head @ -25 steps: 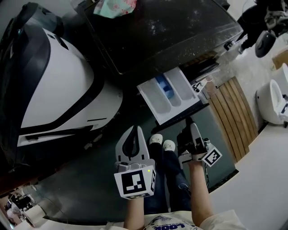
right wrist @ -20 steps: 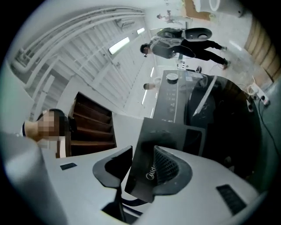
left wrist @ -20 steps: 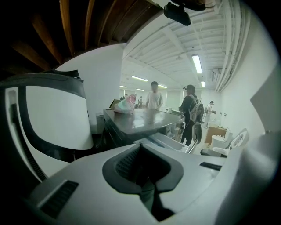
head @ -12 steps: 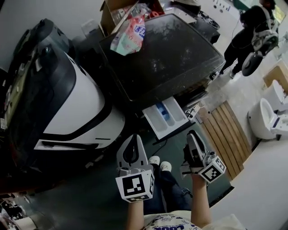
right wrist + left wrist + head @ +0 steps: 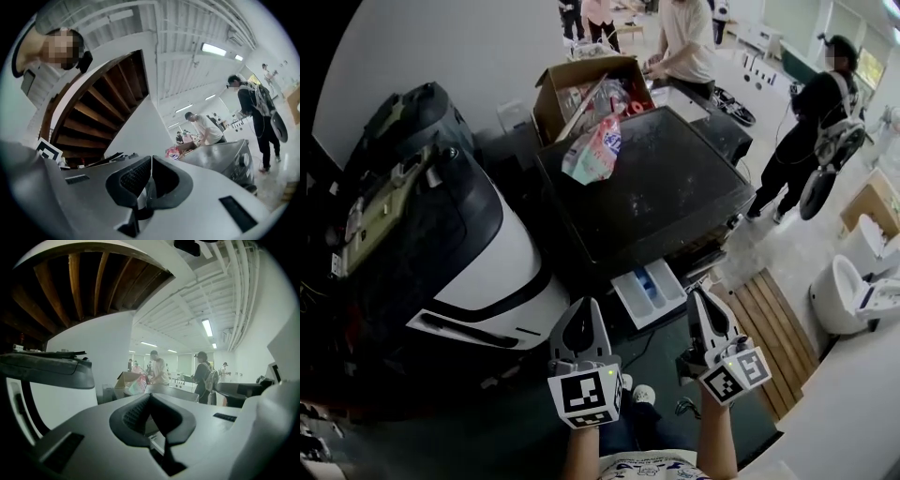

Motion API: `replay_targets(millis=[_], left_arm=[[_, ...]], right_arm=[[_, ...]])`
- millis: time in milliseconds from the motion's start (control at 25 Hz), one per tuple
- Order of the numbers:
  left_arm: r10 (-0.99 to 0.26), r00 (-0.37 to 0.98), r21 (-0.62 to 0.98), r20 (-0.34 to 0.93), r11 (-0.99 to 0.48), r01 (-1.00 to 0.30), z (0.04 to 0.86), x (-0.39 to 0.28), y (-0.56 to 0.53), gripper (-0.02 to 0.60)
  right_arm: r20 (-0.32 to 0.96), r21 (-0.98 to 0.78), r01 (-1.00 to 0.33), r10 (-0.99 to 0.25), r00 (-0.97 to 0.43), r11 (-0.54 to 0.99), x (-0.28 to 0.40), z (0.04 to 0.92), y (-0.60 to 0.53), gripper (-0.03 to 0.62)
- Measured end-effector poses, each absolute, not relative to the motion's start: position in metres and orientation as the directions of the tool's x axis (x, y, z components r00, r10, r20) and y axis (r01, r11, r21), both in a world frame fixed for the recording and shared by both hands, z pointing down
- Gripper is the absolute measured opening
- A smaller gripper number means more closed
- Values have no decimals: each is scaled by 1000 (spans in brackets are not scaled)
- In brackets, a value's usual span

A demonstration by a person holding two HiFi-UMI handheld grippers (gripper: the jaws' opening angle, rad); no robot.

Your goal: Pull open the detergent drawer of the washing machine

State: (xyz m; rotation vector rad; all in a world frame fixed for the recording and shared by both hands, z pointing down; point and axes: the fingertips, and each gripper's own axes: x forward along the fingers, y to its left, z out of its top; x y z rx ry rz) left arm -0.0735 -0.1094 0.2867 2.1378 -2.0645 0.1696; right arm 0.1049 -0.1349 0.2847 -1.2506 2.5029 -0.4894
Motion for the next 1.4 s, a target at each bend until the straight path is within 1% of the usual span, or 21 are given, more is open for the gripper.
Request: replay_targets(millis=[280,520,720,1040,1400], left_arm=[[-993,31,27,114,-28,-999,238,-89,-104,14],[-998,23,18,58,-22,-1000,205,-99,-99,14],[-1000,19,13,16,-19,-1000,186,-107,-97,14],[-999,22,-3,-34,-22,-1000,163,-110,-94,14],[-998,36,-5,-42,-36,-999,160,-109,-103,14]], right_arm=[[-60,-218,-813,-839,-542,540,83,228,-136,14],[-83,-150,-848,-862,-501,508,77,198,-135,13],[-104,-70,-858,-859,-500,508,63,176,-132,12],[-143,1,-864,-855,-499,504,53,155,-129,12],[-154,3,-864,-853,-498,504,51,152,-138,12]])
